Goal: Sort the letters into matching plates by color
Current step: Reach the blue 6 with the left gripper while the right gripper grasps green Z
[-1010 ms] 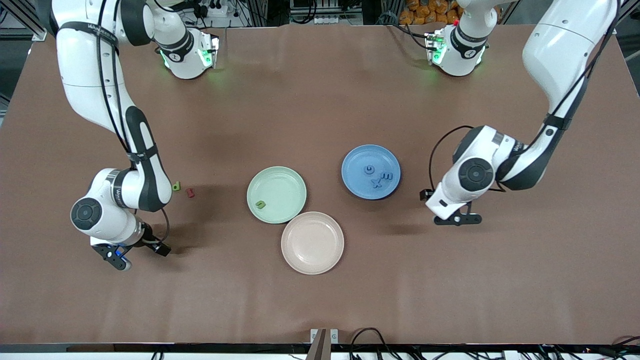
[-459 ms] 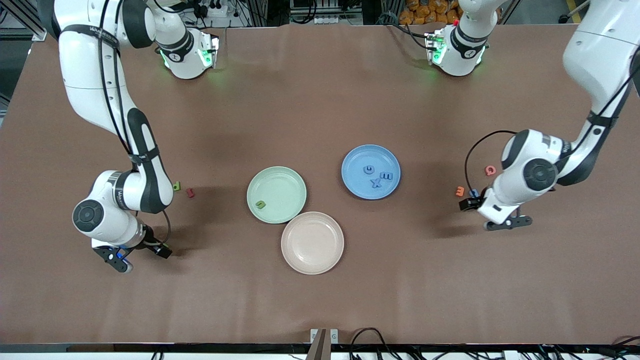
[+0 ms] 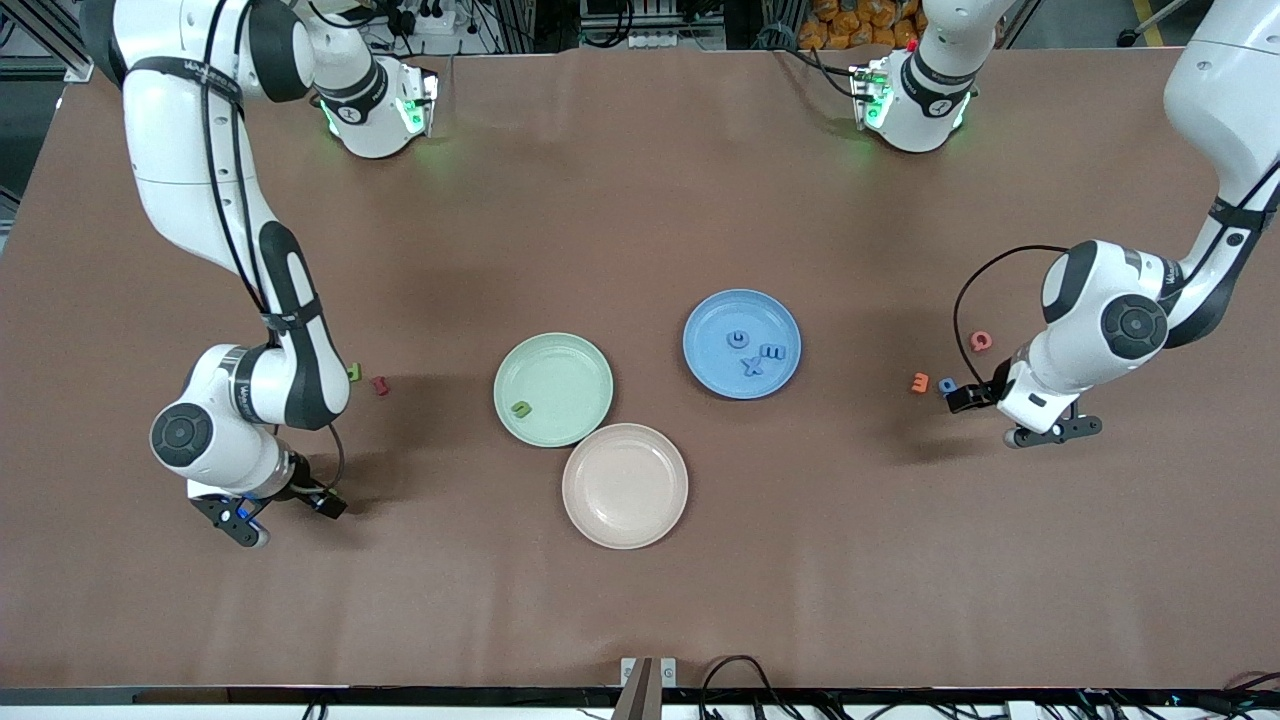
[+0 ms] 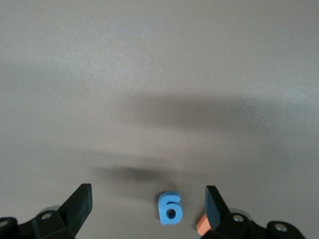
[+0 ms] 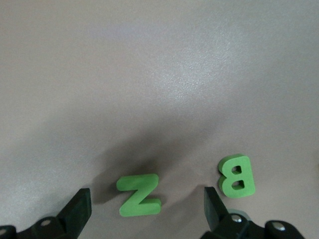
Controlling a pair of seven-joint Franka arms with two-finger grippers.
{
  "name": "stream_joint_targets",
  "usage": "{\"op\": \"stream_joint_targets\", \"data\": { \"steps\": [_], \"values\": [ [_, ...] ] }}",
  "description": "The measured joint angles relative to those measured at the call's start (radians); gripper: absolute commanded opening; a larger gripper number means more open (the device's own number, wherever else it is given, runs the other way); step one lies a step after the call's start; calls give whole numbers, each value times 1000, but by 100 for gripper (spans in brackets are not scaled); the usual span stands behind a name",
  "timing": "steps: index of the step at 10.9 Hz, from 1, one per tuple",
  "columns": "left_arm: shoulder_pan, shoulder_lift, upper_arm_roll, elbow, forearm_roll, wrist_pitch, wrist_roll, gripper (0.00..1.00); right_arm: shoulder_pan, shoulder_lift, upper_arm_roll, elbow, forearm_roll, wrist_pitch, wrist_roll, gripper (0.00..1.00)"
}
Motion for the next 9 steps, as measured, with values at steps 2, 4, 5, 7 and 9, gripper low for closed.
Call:
{"op": "stream_joint_targets", "data": {
  "steps": [2, 4, 5, 7, 9],
  "values": [
    [4, -35, -1, -41, 0, 26, -3, 100, 0, 1, 0, 3, 0, 0, 0, 83],
    [14, -62, -2, -78, 0, 32, -12, 100, 0, 1, 0, 5, 1, 0, 0, 68],
    [17, -71, -10, -94, 0, 36, -25, 100, 0, 1, 0, 6, 1, 0, 0, 64],
    [17, -82, -42, -117, 0, 37, -83, 100, 0, 1, 0, 7, 1, 0, 0, 46],
    [15, -88, -54, -128, 0, 37, -120, 100, 0, 1, 0, 8, 1, 1, 0, 38]
  ]
}}
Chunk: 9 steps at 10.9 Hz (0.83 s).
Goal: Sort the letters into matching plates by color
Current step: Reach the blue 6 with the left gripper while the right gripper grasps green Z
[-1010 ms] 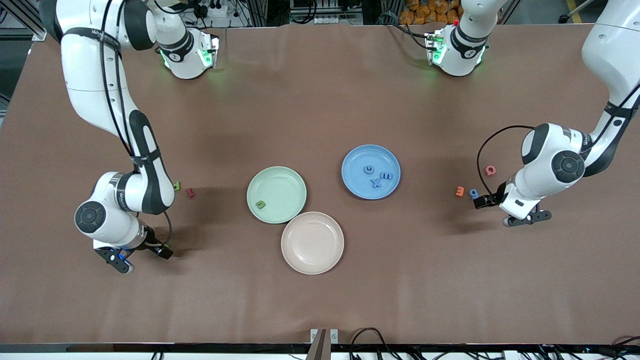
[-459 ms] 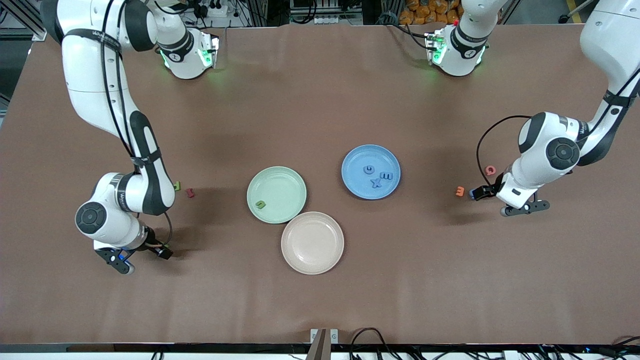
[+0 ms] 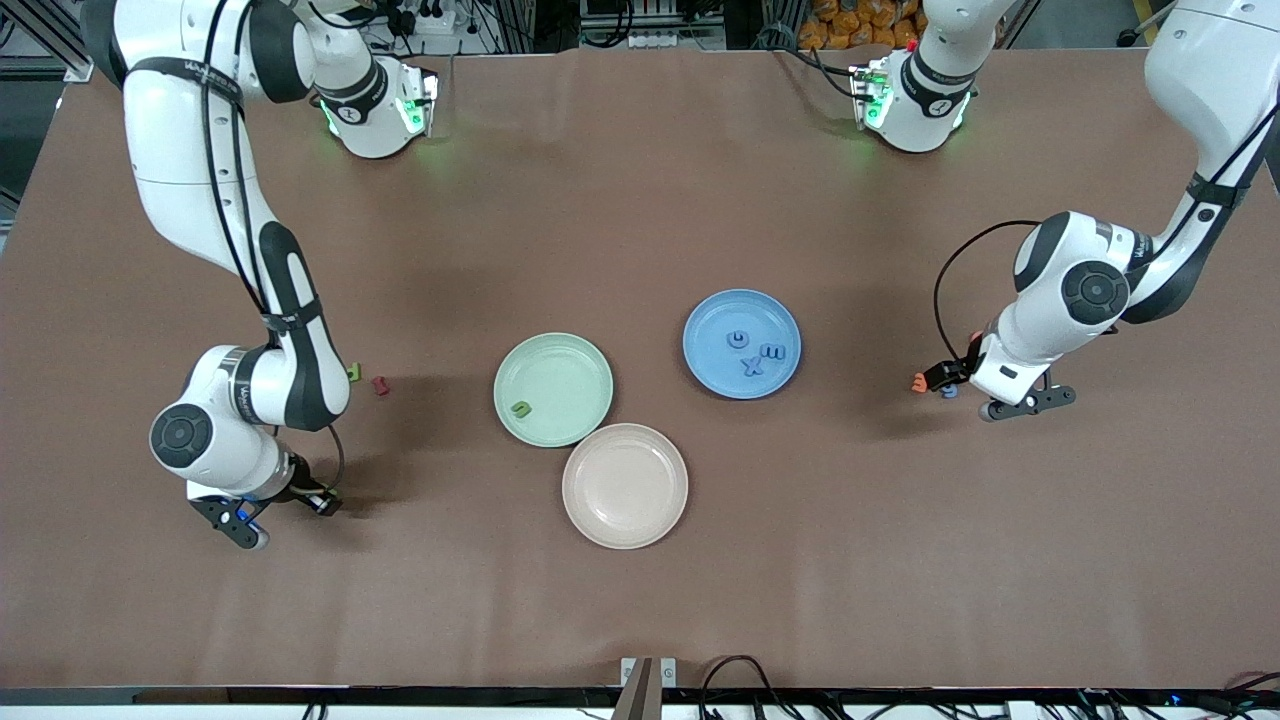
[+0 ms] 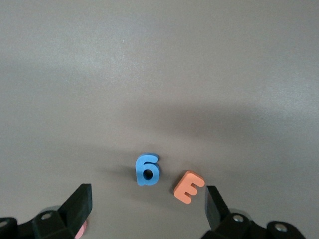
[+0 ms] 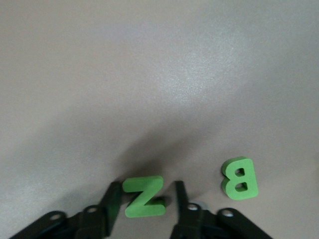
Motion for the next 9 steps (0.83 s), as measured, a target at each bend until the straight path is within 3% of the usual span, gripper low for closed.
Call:
{"op": "stream_joint_targets", "data": {
  "steps": [2, 4, 6, 9],
  "values": [
    [-5, -3, 8, -1, 0, 0, -5, 100, 1, 0, 0, 5, 0, 0, 0, 38],
    [-94, -23, 112, -1, 0, 4, -8, 100, 1, 0, 0, 5, 0, 0, 0, 31],
    [-188, -35, 217, -1, -14, 38, -26, 100, 1, -1, 3, 5, 0, 0, 0, 31],
    [-214, -38, 262, -1, -97, 83, -28, 100, 2, -2, 6, 5, 0, 0, -2, 31]
  ]
}}
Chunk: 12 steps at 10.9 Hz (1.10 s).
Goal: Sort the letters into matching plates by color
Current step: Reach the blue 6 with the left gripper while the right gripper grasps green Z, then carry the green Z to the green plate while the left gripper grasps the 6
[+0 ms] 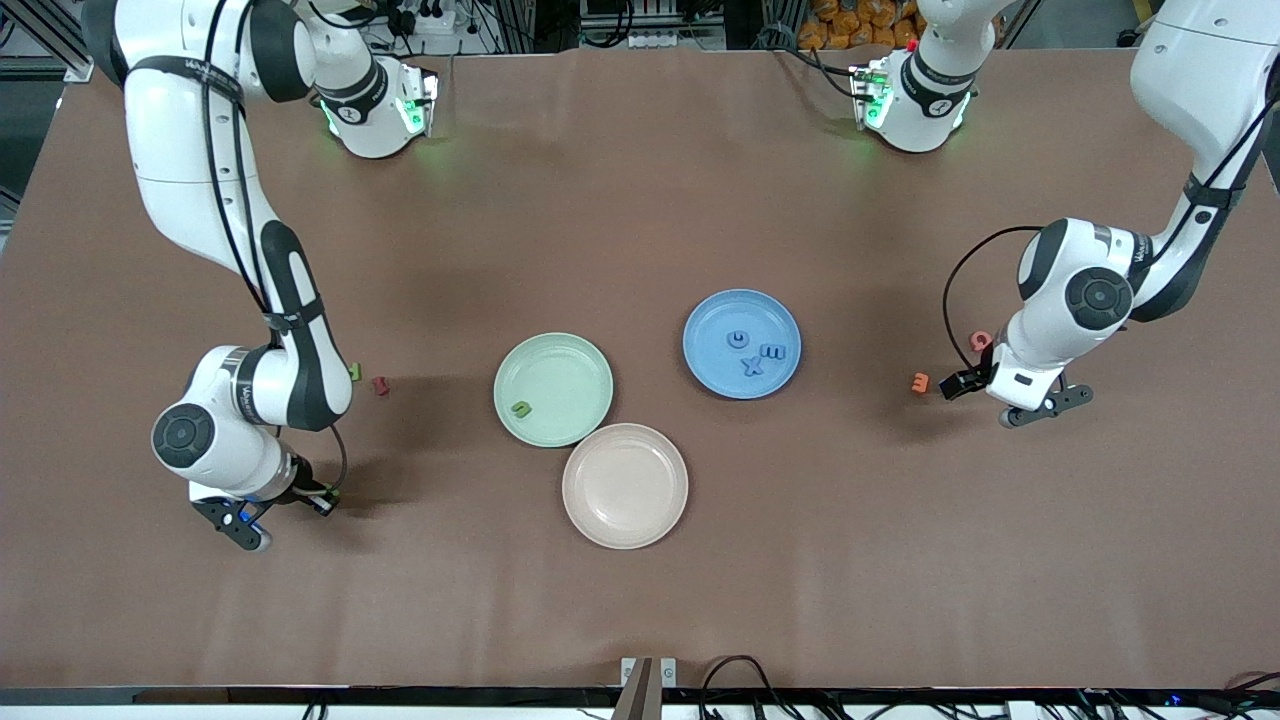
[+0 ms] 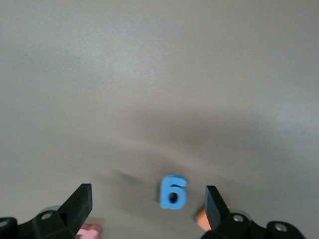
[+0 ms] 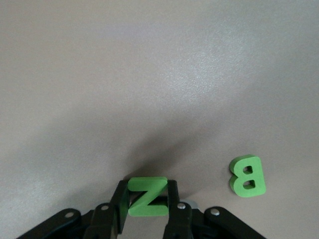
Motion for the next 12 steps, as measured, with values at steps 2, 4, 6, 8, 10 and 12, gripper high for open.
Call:
{"op": "stream_joint_targets", "data": {
  "steps": [2, 4, 6, 8, 10, 12],
  "values": [
    [-49, -1, 15, 0, -114, 57, -1, 100, 0, -12, 1, 1, 0, -5, -12, 31],
    [-107, 0, 58, -3, -134, 87, -26, 100, 1, -34, 1, 1, 0, -43, -30, 31],
    [-120, 3, 88, -9, -134, 103, -30, 100, 6, -53, 4, 1, 0, -76, -40, 31],
    [-120, 9, 112, -12, -134, 105, -30, 100, 21, -74, 4, -6, 0, -91, -66, 31],
    [-121, 17, 123, -13, -134, 106, -30, 100, 33, -107, 4, -24, 0, -128, -129, 31],
    [-134, 23, 132, -14, -134, 107, -32, 100, 57, -152, 5, -35, 0, -202, -186, 31]
  ]
}}
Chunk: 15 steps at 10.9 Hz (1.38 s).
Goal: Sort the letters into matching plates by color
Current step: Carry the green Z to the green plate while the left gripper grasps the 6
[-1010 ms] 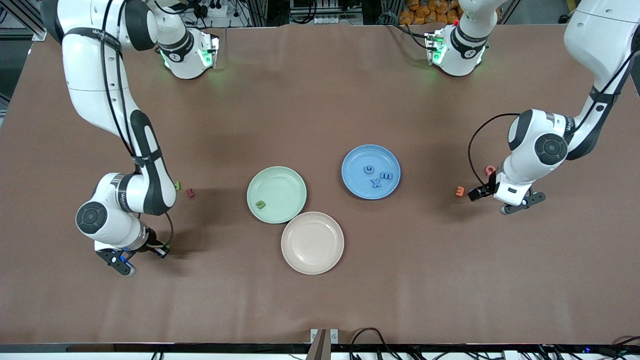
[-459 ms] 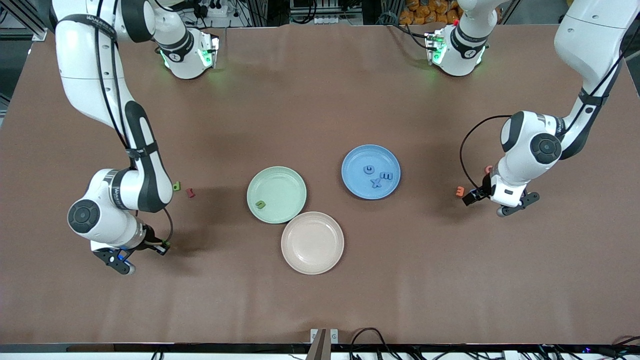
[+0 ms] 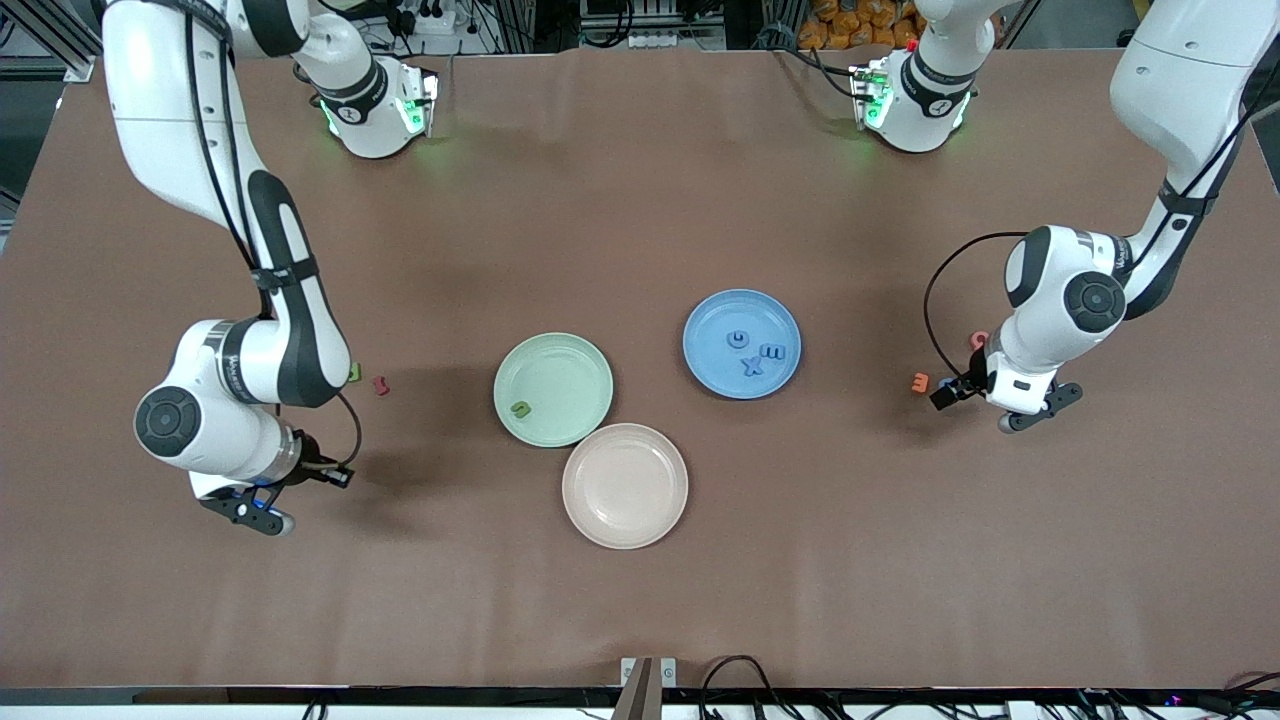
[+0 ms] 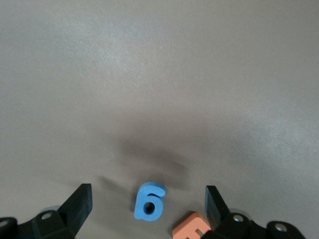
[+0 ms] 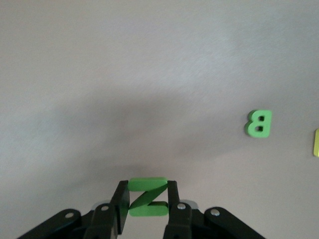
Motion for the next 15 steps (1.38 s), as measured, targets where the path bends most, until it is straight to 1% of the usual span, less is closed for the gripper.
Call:
{"op": "stream_joint_targets", "data": {
  "steps": [3, 8, 9, 10, 11, 15],
  "values": [
    [-24, 11, 18, -3, 0, 5, -6, 100, 64, -43, 2, -6, 0, -76, -27, 31],
    [-27, 20, 26, -12, 0, 6, -7, 100, 185, -48, 5, -18, 1, -79, -27, 31],
    [-27, 21, 28, -14, 0, 6, -7, 65, 206, -48, 6, -19, 1, -79, -27, 31],
    [-27, 22, 31, -15, 0, 6, -7, 27, 227, -48, 6, -20, 1, -79, -26, 31],
    [-28, 22, 32, -16, 0, 6, -7, 1, 246, -48, 7, -22, 1, -79, -26, 31],
    [-29, 10, 32, -15, 0, 13, -25, 0, 325, -45, 8, -30, 1, -79, -6, 32]
  ]
}}
